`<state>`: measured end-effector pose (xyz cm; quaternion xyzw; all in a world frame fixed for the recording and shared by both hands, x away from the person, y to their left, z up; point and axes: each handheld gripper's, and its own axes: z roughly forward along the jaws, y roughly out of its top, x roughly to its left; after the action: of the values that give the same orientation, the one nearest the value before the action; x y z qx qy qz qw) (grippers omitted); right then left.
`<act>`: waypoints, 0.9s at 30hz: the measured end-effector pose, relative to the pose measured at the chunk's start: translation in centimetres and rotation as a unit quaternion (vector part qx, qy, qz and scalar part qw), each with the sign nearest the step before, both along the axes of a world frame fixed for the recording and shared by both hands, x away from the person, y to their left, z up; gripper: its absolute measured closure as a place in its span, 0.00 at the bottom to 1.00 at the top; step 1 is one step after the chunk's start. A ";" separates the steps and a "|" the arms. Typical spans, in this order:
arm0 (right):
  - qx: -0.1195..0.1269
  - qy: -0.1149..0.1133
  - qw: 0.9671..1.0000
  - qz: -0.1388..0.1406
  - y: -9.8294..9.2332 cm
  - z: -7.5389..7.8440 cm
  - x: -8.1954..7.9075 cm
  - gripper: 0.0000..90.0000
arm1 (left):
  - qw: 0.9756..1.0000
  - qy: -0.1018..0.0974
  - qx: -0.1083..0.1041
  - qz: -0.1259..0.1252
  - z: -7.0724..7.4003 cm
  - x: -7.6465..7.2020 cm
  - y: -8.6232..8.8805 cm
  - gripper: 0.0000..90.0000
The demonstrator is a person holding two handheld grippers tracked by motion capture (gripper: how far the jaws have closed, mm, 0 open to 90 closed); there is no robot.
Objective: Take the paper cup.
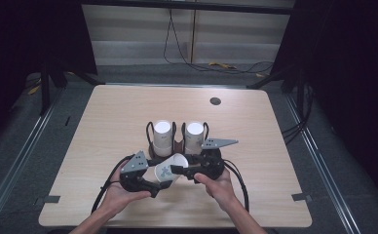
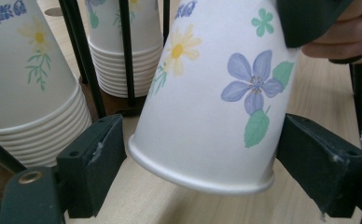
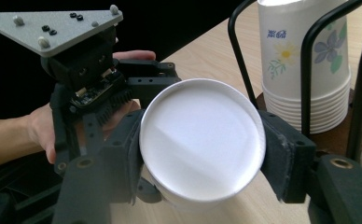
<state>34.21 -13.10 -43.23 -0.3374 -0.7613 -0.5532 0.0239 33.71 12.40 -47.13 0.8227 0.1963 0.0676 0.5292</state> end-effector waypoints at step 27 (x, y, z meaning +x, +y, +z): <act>0.013 0.014 1.000 0.013 0.7 0.1 0.2 0.42 | 0.999 -0.033 0.021 0.011 -0.5 -0.4 -0.5 0.22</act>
<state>34.40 -12.37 -43.09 -0.3349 -0.7580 -0.5578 0.0464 33.33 11.94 -47.67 0.8290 0.1862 0.1048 0.5168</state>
